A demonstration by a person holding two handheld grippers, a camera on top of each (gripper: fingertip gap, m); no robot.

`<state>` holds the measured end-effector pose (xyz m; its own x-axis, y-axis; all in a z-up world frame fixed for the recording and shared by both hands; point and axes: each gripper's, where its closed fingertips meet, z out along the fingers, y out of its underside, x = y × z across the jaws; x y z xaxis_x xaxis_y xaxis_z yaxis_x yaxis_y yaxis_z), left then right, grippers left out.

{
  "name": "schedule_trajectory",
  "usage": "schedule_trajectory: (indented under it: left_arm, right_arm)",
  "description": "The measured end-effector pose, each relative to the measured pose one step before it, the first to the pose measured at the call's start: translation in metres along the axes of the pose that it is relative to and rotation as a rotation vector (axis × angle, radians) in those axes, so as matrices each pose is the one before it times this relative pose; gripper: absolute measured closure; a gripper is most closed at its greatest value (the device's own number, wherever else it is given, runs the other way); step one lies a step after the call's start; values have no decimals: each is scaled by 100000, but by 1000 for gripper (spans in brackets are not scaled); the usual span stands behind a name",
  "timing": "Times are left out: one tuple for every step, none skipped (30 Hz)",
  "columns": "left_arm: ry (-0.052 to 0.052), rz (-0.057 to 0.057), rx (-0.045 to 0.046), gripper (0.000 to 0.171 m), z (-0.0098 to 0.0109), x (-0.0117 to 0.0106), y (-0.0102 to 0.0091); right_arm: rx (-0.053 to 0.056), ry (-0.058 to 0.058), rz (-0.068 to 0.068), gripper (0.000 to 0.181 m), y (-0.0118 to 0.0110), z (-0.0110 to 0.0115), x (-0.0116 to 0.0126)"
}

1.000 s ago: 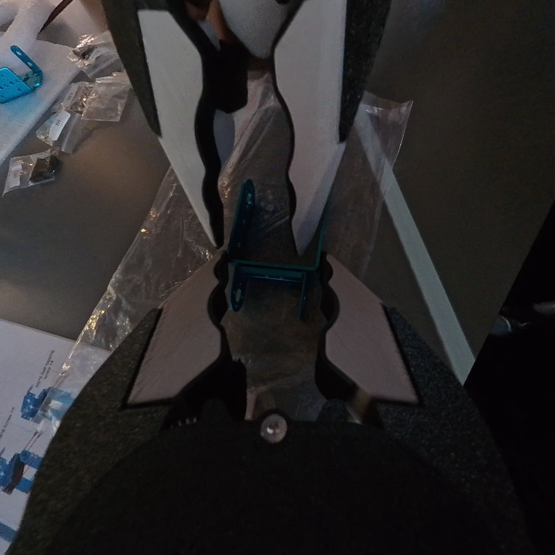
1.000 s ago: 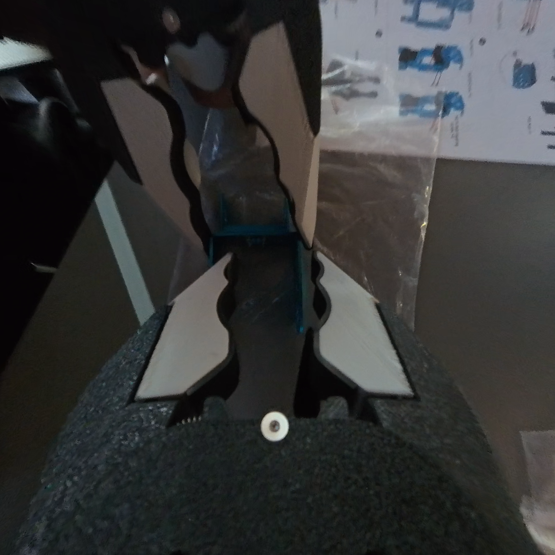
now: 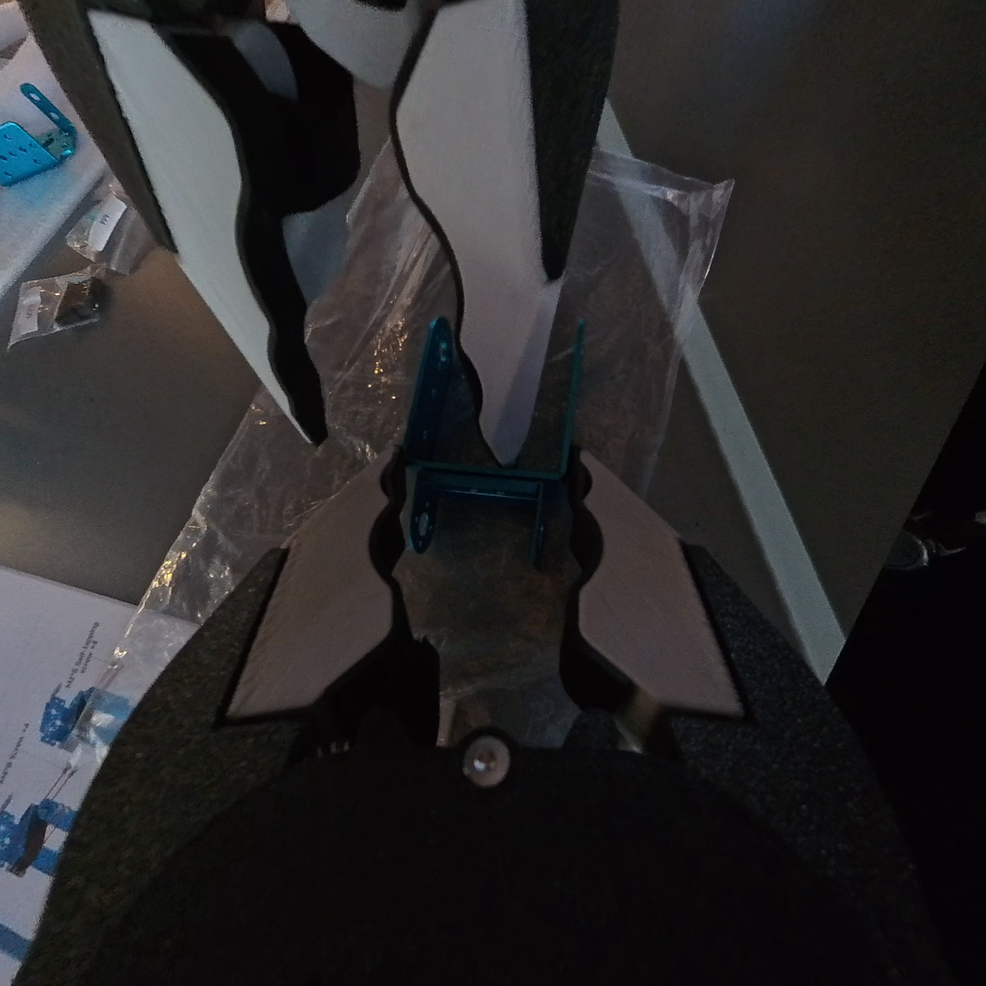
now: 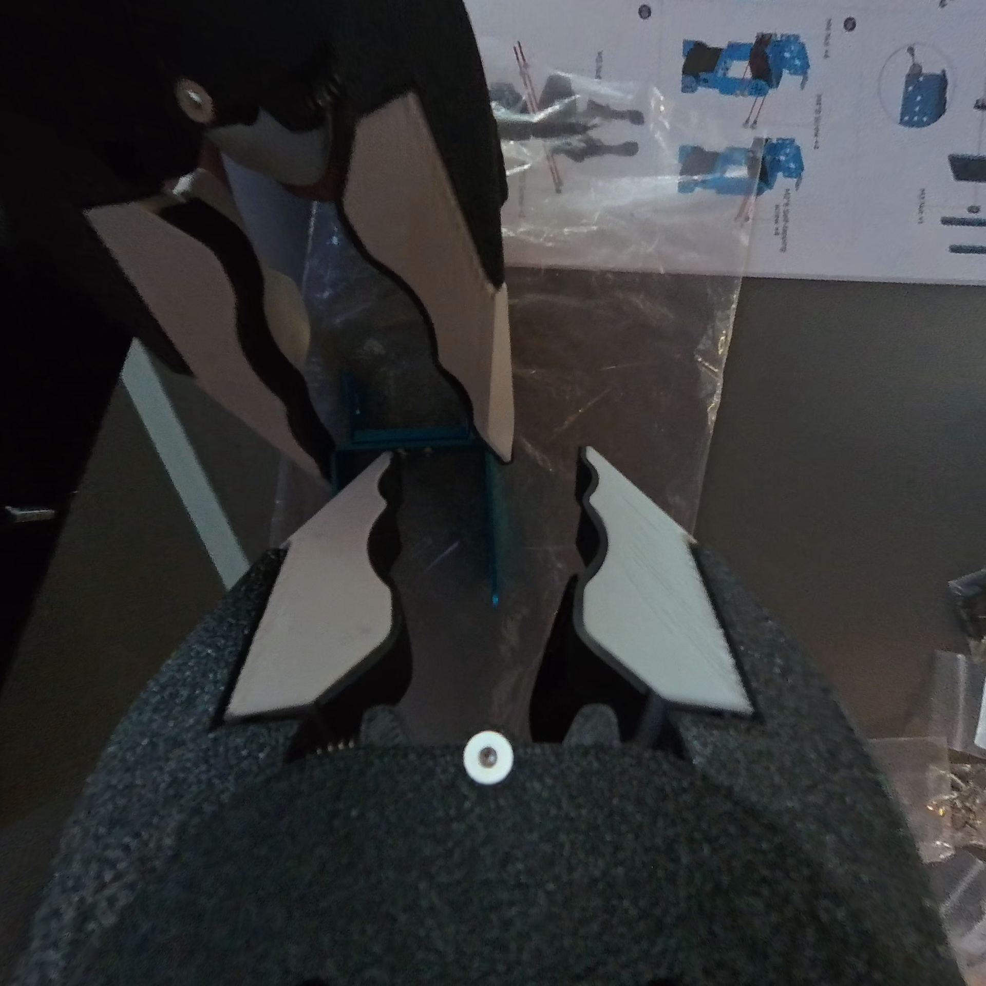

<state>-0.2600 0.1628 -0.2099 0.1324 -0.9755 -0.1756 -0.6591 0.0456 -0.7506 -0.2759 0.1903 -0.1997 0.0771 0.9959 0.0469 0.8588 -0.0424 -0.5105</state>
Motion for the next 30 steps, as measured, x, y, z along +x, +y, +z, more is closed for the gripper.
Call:
schedule_trajectory:
  left_arm:
    - [17,-1,3,109,0,2,0]
    - [-2,19,1,109,0,-2,0]
    - [31,-13,3,109,0,5,0]
    - [60,-41,5,110,-5,0,6]
    - [20,-10,6,110,7,5,7]
    - [-39,68,-7,109,5,1,-6]
    - [-22,37,-1,109,14,-3,1]
    - [10,-8,4,109,-7,1,6]
    - [-19,15,-6,109,0,-4,1]
    - [-52,23,-7,109,-3,1,1]
    - [-39,-15,-2,109,8,-12,8]
    - [-8,-18,-4,109,0,0,0]
    - [10,-16,-2,109,0,2,0]
    - [18,-19,4,109,2,-6,0]
    - [-7,14,2,109,0,-2,0]
    - [4,4,-1,109,6,2,8]
    - [43,2,10,109,1,6,-1]
    - [32,5,3,109,0,4,0]
    - [38,-19,2,110,2,-3,0]
    - [44,-27,3,109,0,8,0]
    - [11,0,3,109,0,2,0]
    - [-21,30,-2,109,0,-5,0]
    - [-22,33,-5,109,-2,4,0]
    - [2,10,8,109,-7,-2,5]
    - [-43,47,0,109,-2,0,0]
    - [-53,32,-3,109,5,1,-7]
    - [-38,0,-13,109,5,-4,9]
    - [34,-50,3,109,5,-11,1]
    - [41,-29,4,109,0,8,-1]
    - [22,17,6,109,0,2,-1]
  right_arm:
    - [1315,-161,348,118,-198,-201,-4]
    - [-254,558,-126,118,8,-51,38]
    - [-662,265,-857,117,40,124,-120]
    - [-374,53,-1267,117,44,194,-184]
    - [-1613,1161,-584,112,263,331,95]
    - [-1247,1223,-217,110,217,314,197]
    - [-155,-601,-103,110,65,201,-19]
    - [62,311,-31,109,-31,36,122]
    - [336,1098,-427,107,-84,-103,217]
    - [466,331,-153,106,-87,-147,98]
    - [529,-273,619,105,-63,-148,72]
    - [455,-800,836,106,-26,-100,-3]
    - [198,-169,99,105,7,-58,29]
    - [379,-431,-337,106,-28,-93,-43]
    - [125,-347,99,107,-37,-140,-20]
    - [778,256,222,108,-138,-225,89]
    - [1319,-80,-136,121,-158,-275,7]
    - [176,-1303,-536,118,-1,-118,-241]
    - [-544,-1366,-437,115,101,97,-323]
    - [-561,-1070,-887,113,94,307,-354]
    - [-1828,879,-582,111,258,428,-4]
    - [-952,1623,-707,109,135,372,173]
    - [572,688,-6,109,-77,191,133]
    - [442,300,516,106,-22,14,178]
    - [888,1161,752,104,-42,-134,361]
    - [968,327,1024,100,-74,-226,290]
    - [874,-919,871,100,-92,-225,66]
    - [865,-1088,741,101,-112,-190,-36]
    - [1420,-708,1019,109,-210,-273,7]
    - [722,51,-655,115,-72,-248,-20]
